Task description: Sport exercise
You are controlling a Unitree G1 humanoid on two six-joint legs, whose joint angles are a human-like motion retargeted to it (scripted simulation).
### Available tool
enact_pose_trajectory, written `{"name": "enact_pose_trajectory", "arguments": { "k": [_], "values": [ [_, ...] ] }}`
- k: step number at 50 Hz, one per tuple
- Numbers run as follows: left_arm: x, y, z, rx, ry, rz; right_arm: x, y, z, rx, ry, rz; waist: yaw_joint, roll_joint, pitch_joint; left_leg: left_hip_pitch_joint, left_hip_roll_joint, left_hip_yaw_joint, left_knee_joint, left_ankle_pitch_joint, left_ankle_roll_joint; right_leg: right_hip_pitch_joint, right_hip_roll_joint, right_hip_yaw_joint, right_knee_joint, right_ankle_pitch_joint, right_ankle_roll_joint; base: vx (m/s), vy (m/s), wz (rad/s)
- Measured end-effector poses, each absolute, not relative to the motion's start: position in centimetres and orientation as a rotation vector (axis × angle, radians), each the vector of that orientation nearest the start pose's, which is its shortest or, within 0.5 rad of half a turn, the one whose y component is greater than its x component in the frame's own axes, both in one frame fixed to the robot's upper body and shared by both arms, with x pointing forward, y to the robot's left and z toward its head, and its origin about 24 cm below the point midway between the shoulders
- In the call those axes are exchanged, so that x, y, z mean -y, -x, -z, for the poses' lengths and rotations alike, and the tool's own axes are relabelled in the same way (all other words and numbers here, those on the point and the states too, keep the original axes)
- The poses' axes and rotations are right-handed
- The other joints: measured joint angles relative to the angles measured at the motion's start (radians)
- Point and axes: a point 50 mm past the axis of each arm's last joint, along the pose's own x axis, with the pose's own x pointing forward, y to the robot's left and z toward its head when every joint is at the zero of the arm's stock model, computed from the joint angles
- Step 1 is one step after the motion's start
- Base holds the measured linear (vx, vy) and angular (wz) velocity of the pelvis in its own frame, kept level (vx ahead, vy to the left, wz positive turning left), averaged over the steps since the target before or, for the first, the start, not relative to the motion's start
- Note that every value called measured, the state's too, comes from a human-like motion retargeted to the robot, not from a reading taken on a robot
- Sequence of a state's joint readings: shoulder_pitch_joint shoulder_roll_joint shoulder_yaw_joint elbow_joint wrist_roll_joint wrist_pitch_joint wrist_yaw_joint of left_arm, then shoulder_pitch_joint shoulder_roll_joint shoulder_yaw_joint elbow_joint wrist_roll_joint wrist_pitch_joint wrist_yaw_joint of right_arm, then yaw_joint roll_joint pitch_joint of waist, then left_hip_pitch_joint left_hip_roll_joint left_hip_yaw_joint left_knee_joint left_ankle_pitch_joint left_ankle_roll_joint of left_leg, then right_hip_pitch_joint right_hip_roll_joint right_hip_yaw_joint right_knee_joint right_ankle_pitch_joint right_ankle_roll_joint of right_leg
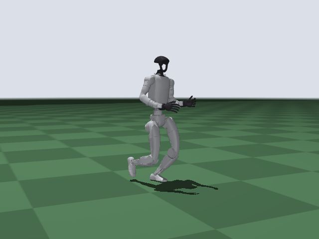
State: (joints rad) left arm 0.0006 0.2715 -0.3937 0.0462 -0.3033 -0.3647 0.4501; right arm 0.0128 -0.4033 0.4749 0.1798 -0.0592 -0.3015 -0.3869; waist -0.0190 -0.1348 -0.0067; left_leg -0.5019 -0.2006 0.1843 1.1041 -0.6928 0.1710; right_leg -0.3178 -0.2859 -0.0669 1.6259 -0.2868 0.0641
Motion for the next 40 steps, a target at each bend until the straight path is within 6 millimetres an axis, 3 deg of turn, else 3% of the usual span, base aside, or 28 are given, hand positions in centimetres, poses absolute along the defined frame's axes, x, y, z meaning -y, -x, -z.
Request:
{"name": "enact_pose_trajectory", "arguments": {
  "k": [3,6,9,12,15,20,23,25,28,31,34,36,40],
  "values": [
    [-11.9,-26.5,-9.6,0.378,0.189,-0.068,17.6,-18.5,2.8,-0.097,0.444,-0.075,-0.085,0.055,-0.010,0.136,0.021,-0.041,-0.105,0.016,-0.051,-0.149,0.032,-0.015,-0.016,-0.083,-0.037,0.02,0.02,0.25],
    [-11.6,-26.9,-12.9,0.523,0.252,-0.028,20.6,-14.8,3.2,-0.185,0.463,-0.037,-0.156,0.122,-0.024,0.266,0.070,-0.071,-0.225,0.145,-0.147,-0.257,0.092,-0.061,-0.197,-0.120,-0.039,0.06,-0.02,0.14],
    [-11.4,-26.2,-14.0,0.593,0.269,0.028,22.6,-12.2,2.5,-0.228,0.468,-0.003,-0.186,0.191,-0.037,0.347,0.151,-0.091,-0.250,0.327,-0.252,-0.306,0.197,-0.107,-0.497,-0.103,-0.006,0.06,-0.05,-0.01],
    [-11.1,-25.2,-12.9,0.568,0.233,0.102,23.3,-11.2,1.4,-0.213,0.449,0.038,-0.160,0.262,-0.046,0.359,0.257,-0.108,-0.128,0.487,-0.325,-0.305,0.341,-0.134,-0.814,-0.040,0.031,0.00,-0.05,-0.27],
    [-11.4,-24.1,-10.2,0.447,0.195,0.135,22.6,-12.4,-0.1,-0.119,0.417,0.055,-0.112,0.298,-0.042,0.346,0.337,-0.104,0.088,0.532,-0.330,-0.307,0.416,-0.146,-0.845,-0.057,0.000,-0.01,-0.03,-0.18],
    [-13.5,-21.2,-2.8,0.093,0.084,0.053,19.7,-18.4,-4.1,0.182,0.435,0.013,-0.021,0.295,0.009,0.257,0.436,-0.092,0.468,0.442,-0.234,-0.290,0.443,-0.126,-0.578,-0.260,-0.148,-0.01,-0.04,0.04],
    [-15.6,-18.6,1.1,-0.101,0.005,-0.017,17.0,-23.2,-8.1,0.425,0.475,-0.007,0.037,0.261,0.038,0.127,0.451,-0.082,0.573,0.334,-0.143,-0.221,0.423,-0.087,-0.535,-0.339,-0.166,-0.02,-0.04,0.24],
    [-17.1,-16.5,2.6,-0.195,-0.017,-0.044,15.4,-25.1,-10.8,0.560,0.465,-0.017,0.078,0.234,0.038,0.037,0.432,-0.067,0.554,0.272,-0.102,-0.149,0.403,-0.058,-0.560,-0.344,-0.143,-0.01,-0.01,0.10],
    [-18.9,-13.5,3.2,-0.271,-0.003,-0.071,13.7,-25.9,-13.4,0.673,0.397,-0.043,0.140,0.190,0.014,-0.058,0.365,-0.029,0.364,0.231,-0.101,-0.028,0.363,-0.016,-0.638,-0.255,-0.064,0.01,0.02,0.01],
    [-20.2,-11.5,3.0,-0.301,0.012,-0.093,12.5,-25.6,-14.1,0.700,0.326,-0.094,0.179,0.135,-0.028,-0.101,0.268,0.014,0.048,0.259,-0.142,0.069,0.293,0.004,-0.704,-0.082,0.044,0.04,0.06,0.22],
    [-21.0,-10.4,2.8,-0.313,0.010,-0.114,11.7,-25.1,-13.8,0.690,0.310,-0.157,0.179,0.072,-0.073,-0.097,0.134,0.036,-0.330,0.359,-0.191,0.115,0.194,0.007,-0.706,0.101,0.133,0.03,0.06,0.69],
    [-21.1,-10.3,2.7,-0.311,0.016,-0.129,11.4,-24.9,-13.2,0.673,0.323,-0.190,0.164,0.036,-0.094,-0.069,0.050,0.036,-0.539,0.422,-0.201,0.124,0.131,0.008,-0.653,0.179,0.162,0.00,0.05,0.80],
    [-20.3,-11.2,2.4,-0.271,0.013,-0.118,10.8,-24.0,-10.4,0.564,0.359,-0.251,0.110,-0.019,-0.101,-0.095,-0.039,0.040,-0.443,0.387,-0.146,0.131,0.022,0.007,-0.427,0.206,0.153,-0.02,0.03,0.68]
  ]
}}
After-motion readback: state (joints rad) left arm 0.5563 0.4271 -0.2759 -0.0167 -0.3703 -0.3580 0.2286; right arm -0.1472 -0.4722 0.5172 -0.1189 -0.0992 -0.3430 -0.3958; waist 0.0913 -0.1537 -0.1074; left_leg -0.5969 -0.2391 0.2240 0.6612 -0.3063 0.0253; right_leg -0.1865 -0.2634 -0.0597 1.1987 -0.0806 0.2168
